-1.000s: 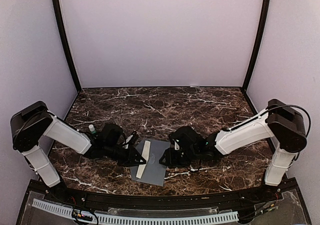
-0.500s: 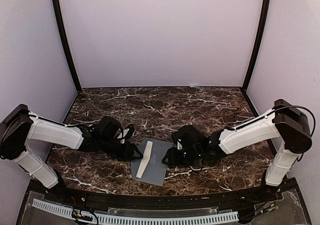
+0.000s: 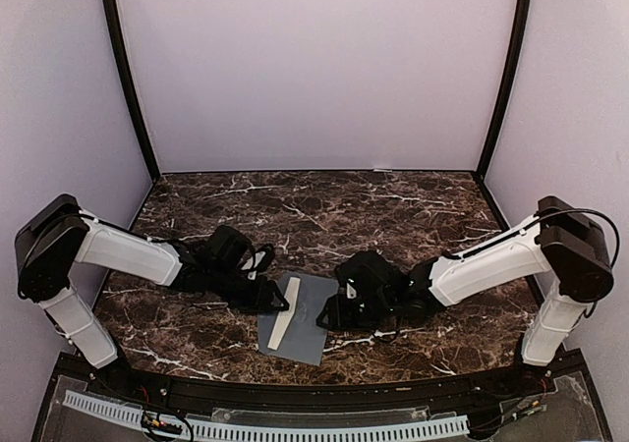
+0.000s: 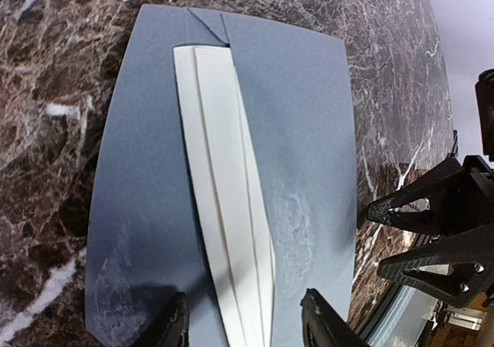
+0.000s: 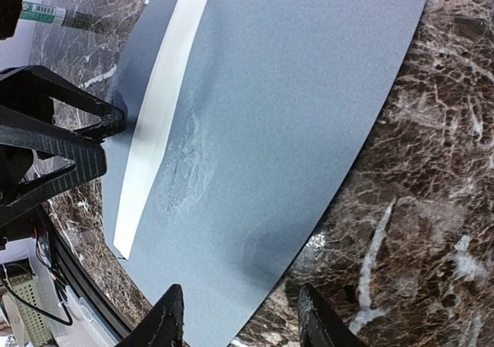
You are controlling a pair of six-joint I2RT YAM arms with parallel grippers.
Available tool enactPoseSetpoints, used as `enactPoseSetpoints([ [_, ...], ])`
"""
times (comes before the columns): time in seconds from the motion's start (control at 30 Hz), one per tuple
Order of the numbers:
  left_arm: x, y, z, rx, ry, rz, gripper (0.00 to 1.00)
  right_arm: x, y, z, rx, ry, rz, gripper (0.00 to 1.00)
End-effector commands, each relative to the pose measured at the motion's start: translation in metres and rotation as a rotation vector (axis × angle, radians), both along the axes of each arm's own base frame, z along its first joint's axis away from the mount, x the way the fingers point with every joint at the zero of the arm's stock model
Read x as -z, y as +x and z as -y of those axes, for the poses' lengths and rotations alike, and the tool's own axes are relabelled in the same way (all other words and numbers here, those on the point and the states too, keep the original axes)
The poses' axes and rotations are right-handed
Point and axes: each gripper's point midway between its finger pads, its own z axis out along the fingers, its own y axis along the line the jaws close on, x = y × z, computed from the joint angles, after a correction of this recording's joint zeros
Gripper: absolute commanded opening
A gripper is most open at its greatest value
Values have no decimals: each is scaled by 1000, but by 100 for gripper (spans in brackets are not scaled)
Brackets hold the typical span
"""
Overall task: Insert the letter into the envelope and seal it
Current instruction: Place the letter in the envelope.
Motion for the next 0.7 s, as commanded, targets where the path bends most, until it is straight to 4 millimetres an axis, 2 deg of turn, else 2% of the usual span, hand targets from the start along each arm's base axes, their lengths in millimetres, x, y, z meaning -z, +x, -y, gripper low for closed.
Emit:
enactPoseSetpoints([
  [0.0, -1, 2, 6, 29, -2, 13, 49, 7, -4, -3, -5, -9, -3, 47],
  [0.2, 6, -1, 8, 36, -1, -2, 44, 12, -5, -4, -8, -18, -11, 47],
  [0.37, 10, -3, 11, 44, 5, -13, 33, 13, -5, -6, -12, -17, -12, 47],
  [0.67, 13, -4, 17, 60, 8, -19, 23, 16, -5, -7, -15, -22, -15, 46],
])
